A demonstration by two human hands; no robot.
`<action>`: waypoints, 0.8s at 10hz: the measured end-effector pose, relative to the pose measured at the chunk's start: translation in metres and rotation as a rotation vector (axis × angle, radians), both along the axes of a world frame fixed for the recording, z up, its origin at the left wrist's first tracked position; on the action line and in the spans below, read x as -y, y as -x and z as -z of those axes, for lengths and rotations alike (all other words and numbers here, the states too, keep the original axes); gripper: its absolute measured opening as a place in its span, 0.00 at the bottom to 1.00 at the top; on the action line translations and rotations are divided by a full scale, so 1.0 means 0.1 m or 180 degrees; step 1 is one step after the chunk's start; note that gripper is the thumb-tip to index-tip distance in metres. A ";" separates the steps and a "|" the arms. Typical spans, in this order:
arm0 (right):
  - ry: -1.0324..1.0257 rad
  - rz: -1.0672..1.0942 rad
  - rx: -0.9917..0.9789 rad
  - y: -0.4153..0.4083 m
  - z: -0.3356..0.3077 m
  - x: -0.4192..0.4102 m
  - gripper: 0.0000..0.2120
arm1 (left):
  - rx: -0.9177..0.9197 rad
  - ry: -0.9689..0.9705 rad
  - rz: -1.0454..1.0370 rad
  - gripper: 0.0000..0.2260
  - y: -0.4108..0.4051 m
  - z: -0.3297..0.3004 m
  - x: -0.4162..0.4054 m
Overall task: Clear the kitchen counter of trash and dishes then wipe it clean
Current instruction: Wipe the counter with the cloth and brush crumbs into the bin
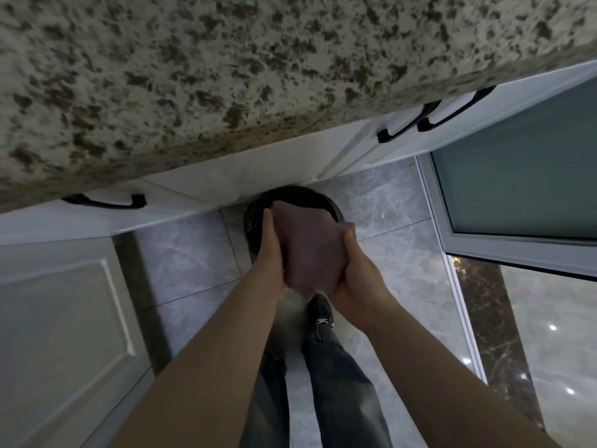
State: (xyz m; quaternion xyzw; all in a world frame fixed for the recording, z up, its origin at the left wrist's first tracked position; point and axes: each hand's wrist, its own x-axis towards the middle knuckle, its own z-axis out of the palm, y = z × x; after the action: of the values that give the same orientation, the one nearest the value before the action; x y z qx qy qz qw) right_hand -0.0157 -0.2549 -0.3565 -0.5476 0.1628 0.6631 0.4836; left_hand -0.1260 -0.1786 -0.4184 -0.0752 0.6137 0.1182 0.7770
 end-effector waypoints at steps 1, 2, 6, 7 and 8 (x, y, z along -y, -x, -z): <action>-0.0047 -0.0328 0.0114 -0.01 -0.04 -0.05 0.22 | 0.0546 -0.0195 0.0003 0.42 0.07 -0.45 0.10; 0.0399 -0.1066 0.1334 -0.06 -0.06 -0.09 0.18 | 0.0245 -0.0538 0.0161 0.25 -0.03 -0.48 0.19; 0.0947 -0.3725 0.3756 -0.02 0.38 -0.57 0.31 | 0.1012 -0.0642 -0.1041 0.22 -0.06 -0.57 0.31; -0.1481 -0.3911 0.4583 0.21 0.12 -0.45 0.26 | 0.2615 0.0394 -0.3820 0.19 -0.02 -0.46 0.16; 0.0299 -0.3990 0.3756 0.02 0.41 -0.51 0.27 | 0.1118 -0.0240 -0.1574 0.18 -0.05 -0.59 0.37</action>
State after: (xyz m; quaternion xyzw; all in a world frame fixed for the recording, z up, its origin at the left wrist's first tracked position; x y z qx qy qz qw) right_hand -0.0177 -0.2039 -0.3978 -0.8109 -0.4201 0.4073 0.0107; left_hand -0.1211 -0.2154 -0.3590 -0.2128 0.4282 0.3116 0.8211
